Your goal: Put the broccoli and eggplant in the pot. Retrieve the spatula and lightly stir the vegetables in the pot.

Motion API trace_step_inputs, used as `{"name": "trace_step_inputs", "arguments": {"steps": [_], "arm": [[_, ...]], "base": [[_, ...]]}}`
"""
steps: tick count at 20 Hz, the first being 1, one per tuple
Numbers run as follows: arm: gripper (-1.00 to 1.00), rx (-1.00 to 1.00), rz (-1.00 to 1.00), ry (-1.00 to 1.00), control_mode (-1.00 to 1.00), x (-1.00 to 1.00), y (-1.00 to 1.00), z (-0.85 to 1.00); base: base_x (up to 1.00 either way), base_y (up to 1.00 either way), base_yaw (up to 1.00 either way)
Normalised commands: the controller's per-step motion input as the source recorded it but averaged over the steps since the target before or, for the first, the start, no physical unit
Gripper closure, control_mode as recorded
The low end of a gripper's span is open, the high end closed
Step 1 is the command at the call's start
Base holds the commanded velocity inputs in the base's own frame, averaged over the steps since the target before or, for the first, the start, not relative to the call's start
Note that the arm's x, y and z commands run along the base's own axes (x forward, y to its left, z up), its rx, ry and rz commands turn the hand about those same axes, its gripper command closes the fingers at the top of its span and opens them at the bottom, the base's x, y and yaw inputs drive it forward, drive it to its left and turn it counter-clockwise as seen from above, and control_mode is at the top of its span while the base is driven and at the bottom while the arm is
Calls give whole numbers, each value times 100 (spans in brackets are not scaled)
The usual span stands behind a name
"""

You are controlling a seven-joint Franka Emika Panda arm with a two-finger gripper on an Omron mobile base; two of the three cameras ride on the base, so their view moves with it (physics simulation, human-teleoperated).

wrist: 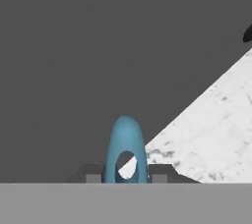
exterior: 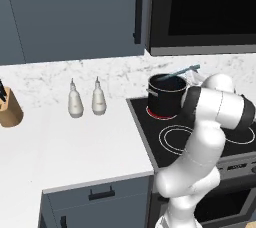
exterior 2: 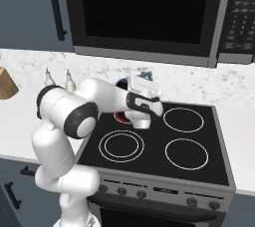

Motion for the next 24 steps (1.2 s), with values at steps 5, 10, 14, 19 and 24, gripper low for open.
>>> {"name": "trace_step_inputs", "arguments": {"steps": [5,10,14,19,24], "arm": [[100,-9,-11,17,-100,77,0,-24],[100,-12,-9,20,-100,71,0,-6],[100,-13,-8,34,-100,72,0,-4],[100,-13,-6,44,-100,72,0,-11],[100,-14,0,35,-100,8,8,-42]], "base": [[0,0,0],[0,0,0],[0,0,0],[0,0,0],[0,0,0]]}}
